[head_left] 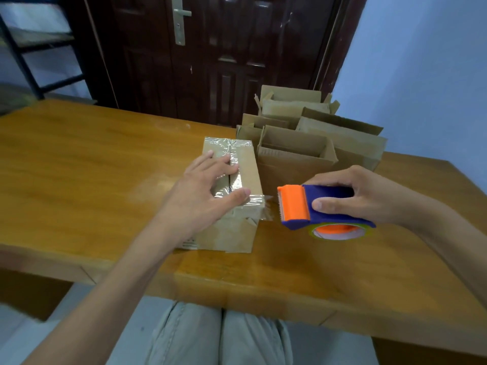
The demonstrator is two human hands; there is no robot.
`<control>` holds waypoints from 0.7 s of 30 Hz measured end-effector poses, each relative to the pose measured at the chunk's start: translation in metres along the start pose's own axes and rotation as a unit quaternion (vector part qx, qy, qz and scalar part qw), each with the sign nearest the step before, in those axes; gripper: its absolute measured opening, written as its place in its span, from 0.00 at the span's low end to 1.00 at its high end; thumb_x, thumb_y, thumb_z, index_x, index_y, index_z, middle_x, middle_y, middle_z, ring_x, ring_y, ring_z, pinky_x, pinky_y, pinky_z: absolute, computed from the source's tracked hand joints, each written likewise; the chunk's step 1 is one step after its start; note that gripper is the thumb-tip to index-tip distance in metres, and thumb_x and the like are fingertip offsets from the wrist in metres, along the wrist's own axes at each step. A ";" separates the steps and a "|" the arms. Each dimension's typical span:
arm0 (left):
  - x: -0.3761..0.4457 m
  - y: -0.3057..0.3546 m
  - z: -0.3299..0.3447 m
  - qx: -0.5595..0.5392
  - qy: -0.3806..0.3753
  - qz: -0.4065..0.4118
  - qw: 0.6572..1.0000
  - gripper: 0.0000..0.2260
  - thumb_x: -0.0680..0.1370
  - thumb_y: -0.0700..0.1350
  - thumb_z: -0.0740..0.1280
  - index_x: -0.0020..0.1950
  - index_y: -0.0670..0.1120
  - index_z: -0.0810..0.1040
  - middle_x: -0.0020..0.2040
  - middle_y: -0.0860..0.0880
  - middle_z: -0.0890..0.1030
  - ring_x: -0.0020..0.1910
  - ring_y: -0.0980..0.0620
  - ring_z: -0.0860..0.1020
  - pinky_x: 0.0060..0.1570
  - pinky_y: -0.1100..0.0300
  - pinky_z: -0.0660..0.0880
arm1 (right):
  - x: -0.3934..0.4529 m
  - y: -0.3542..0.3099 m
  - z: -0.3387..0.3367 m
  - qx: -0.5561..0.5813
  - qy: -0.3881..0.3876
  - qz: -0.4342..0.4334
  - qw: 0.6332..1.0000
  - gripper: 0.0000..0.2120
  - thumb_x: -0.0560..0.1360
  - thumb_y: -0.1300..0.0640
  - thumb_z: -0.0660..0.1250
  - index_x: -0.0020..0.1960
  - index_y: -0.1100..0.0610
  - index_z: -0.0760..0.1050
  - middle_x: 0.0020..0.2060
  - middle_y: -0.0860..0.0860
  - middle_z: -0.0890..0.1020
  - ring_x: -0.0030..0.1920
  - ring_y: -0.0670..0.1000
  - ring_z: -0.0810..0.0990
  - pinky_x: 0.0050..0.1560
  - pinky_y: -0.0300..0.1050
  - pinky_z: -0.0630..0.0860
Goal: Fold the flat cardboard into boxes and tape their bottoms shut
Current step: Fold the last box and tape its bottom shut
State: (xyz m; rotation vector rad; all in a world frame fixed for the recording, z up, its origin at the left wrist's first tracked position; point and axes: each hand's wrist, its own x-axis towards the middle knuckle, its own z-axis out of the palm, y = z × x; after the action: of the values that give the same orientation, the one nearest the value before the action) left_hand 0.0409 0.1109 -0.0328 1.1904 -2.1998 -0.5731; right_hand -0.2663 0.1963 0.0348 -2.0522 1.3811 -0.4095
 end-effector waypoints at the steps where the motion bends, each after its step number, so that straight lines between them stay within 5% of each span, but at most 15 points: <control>1: 0.000 0.000 0.000 -0.002 -0.002 -0.001 1.000 0.39 0.70 0.78 0.57 0.76 0.59 0.73 0.80 0.63 0.65 0.82 0.64 0.52 0.78 0.54 0.54 | -0.001 -0.003 -0.002 -0.011 -0.003 -0.001 1.000 0.15 0.81 0.47 0.68 0.67 0.46 0.78 0.54 0.43 0.87 0.53 0.51 0.86 0.45 0.45 0.83; 14: -0.002 0.009 0.000 0.025 0.004 -0.012 1.000 0.41 0.70 0.77 0.57 0.77 0.57 0.72 0.81 0.60 0.65 0.82 0.61 0.53 0.77 0.56 0.54 | 0.011 -0.036 0.013 -0.145 0.047 0.082 0.985 0.19 0.75 0.28 0.63 0.60 0.36 0.79 0.46 0.34 0.85 0.48 0.39 0.84 0.47 0.43 0.83; 16: -0.002 0.011 0.000 0.021 0.007 -0.014 1.000 0.41 0.69 0.76 0.57 0.77 0.56 0.73 0.81 0.60 0.66 0.82 0.61 0.53 0.76 0.58 0.53 | 0.016 -0.048 0.013 -0.236 0.070 0.101 0.964 0.22 0.75 0.26 0.61 0.58 0.37 0.80 0.43 0.36 0.85 0.44 0.41 0.83 0.45 0.43 0.83; 19: -0.003 0.011 0.000 0.019 0.005 -0.020 1.000 0.41 0.70 0.76 0.58 0.78 0.55 0.72 0.81 0.59 0.66 0.82 0.59 0.54 0.78 0.55 0.54 | 0.027 -0.054 0.030 -0.449 0.083 0.089 0.885 0.23 0.77 0.28 0.61 0.59 0.43 0.82 0.42 0.41 0.84 0.43 0.45 0.82 0.39 0.41 0.79; 21: -0.003 0.009 0.000 0.020 0.002 -0.014 1.000 0.41 0.70 0.76 0.58 0.77 0.55 0.72 0.81 0.59 0.66 0.82 0.60 0.54 0.78 0.53 0.55 | 0.030 -0.044 0.044 -0.450 0.105 0.082 0.883 0.24 0.78 0.28 0.61 0.61 0.43 0.81 0.43 0.41 0.83 0.44 0.45 0.80 0.37 0.39 0.76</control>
State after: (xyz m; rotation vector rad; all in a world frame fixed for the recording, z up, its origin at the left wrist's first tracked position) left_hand 0.0363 0.1186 -0.0284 1.2432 -2.2035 -0.5395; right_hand -0.1971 0.1943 0.0271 -2.6108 2.1360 0.1431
